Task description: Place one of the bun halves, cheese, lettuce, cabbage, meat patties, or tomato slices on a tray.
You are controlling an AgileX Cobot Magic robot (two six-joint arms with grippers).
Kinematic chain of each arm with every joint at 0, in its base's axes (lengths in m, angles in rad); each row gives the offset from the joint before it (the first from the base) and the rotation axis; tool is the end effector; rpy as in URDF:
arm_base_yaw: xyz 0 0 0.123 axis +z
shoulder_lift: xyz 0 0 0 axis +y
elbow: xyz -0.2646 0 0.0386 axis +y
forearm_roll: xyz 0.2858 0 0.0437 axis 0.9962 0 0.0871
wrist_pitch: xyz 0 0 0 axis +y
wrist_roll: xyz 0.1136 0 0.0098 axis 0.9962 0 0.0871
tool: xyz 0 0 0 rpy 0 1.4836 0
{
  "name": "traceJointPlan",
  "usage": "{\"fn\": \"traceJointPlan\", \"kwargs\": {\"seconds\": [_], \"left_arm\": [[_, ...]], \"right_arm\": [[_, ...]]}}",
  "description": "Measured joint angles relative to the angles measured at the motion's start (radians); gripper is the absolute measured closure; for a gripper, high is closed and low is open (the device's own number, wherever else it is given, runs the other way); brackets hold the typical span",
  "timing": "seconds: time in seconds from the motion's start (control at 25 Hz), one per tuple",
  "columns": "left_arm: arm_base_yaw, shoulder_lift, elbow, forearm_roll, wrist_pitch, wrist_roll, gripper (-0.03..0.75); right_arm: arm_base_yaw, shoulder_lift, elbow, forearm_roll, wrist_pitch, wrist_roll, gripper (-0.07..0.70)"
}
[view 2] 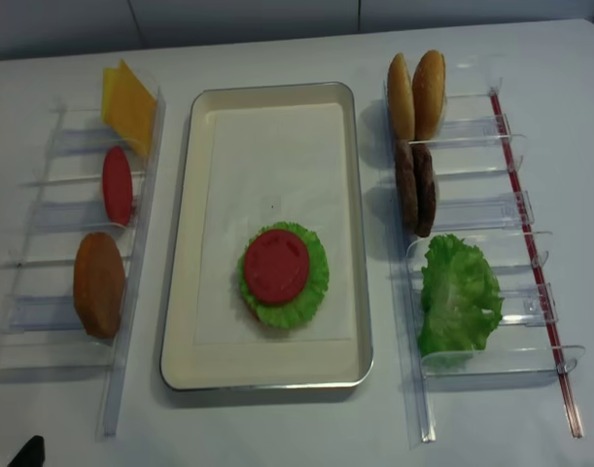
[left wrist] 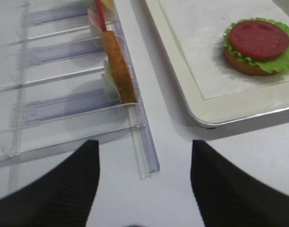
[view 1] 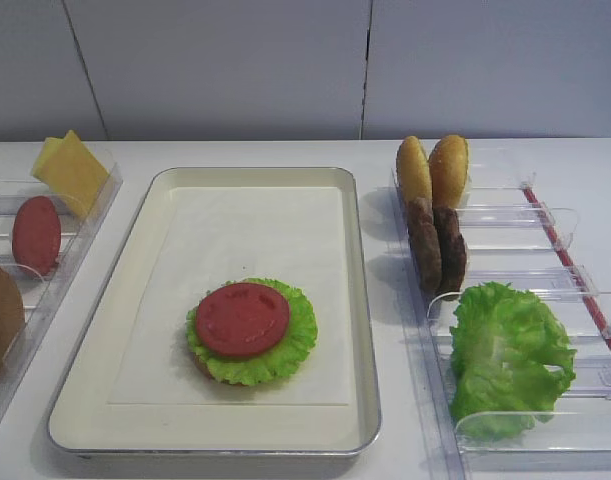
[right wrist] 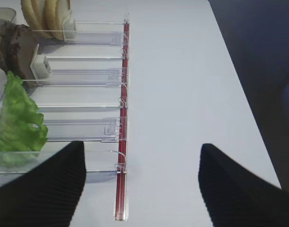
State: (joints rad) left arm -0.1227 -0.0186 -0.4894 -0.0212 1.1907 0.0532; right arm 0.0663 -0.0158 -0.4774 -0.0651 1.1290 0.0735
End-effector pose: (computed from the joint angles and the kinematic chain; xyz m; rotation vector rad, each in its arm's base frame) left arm 0.0568 -0.0093 0.2698 0.1931 2.1582 -0.0658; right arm 0.0633 -0.0025 0.2718 0.0131 2.1175 0.0043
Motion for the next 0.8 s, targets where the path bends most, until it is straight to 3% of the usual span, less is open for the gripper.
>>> {"fn": "traceJointPlan", "kwargs": {"seconds": [0.2, 0.8], "left_arm": [[0.081, 0.0, 0.0, 0.0, 0.0, 0.0, 0.286], [0.083, 0.0, 0.0, 0.0, 0.0, 0.0, 0.286]], "right_arm": [[0.0, 0.0, 0.0, 0.002, 0.0, -0.004, 0.108], [0.0, 0.0, 0.0, 0.004, 0.0, -0.004, 0.108]]}}
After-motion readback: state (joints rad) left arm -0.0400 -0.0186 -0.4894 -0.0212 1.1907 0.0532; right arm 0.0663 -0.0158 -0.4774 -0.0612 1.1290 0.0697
